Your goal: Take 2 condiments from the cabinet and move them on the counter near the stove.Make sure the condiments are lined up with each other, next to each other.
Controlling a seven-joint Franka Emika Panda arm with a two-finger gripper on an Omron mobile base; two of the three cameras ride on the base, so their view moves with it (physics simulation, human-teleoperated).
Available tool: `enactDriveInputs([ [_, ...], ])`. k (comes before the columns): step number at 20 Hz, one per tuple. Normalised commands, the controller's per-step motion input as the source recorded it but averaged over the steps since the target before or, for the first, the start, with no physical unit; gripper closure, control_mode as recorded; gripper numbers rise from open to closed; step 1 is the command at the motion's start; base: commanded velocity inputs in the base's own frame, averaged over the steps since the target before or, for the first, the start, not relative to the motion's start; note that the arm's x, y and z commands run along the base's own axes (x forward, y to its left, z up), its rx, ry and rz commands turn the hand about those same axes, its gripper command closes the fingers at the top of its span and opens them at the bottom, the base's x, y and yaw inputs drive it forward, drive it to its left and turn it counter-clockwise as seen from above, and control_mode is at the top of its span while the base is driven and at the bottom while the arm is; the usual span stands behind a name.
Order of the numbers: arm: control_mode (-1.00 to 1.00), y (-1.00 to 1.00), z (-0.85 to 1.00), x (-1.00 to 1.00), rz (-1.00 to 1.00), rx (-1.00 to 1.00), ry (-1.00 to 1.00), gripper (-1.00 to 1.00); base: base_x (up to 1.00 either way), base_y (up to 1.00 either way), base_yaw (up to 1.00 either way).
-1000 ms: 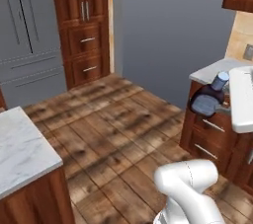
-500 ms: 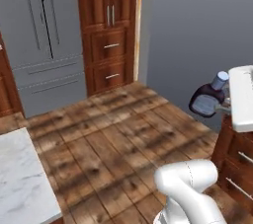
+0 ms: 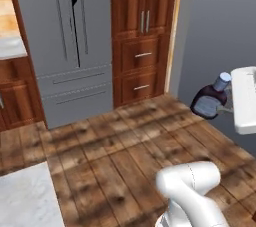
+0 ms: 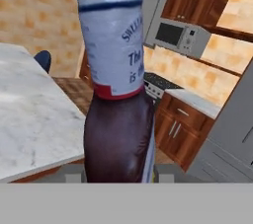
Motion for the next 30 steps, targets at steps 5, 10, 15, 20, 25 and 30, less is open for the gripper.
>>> enactDriveInputs([
  [5,1.0,0.0,0.0,0.0,0.0,0.0,0.0,1.0,1.0,0.0,0.24],
  [10,1.0,0.0,0.0,0.0,0.0,0.0,0.0,1.0,1.0,0.13,0.25],
  [15,1.0,0.0,0.0,0.0,0.0,0.0,0.0,1.0,1.0,0.19,0.28],
  [20,1.0,0.0,0.0,0.0,0.0,0.0,0.0,1.0,1.0,0.21,0.26],
  [25,1.0,0.0,0.0,0.0,0.0,0.0,0.0,1.0,1.0,0.12,0.21],
  [30,1.0,0.0,0.0,0.0,0.0,0.0,0.0,1.0,0.94,0.19,0.13],
])
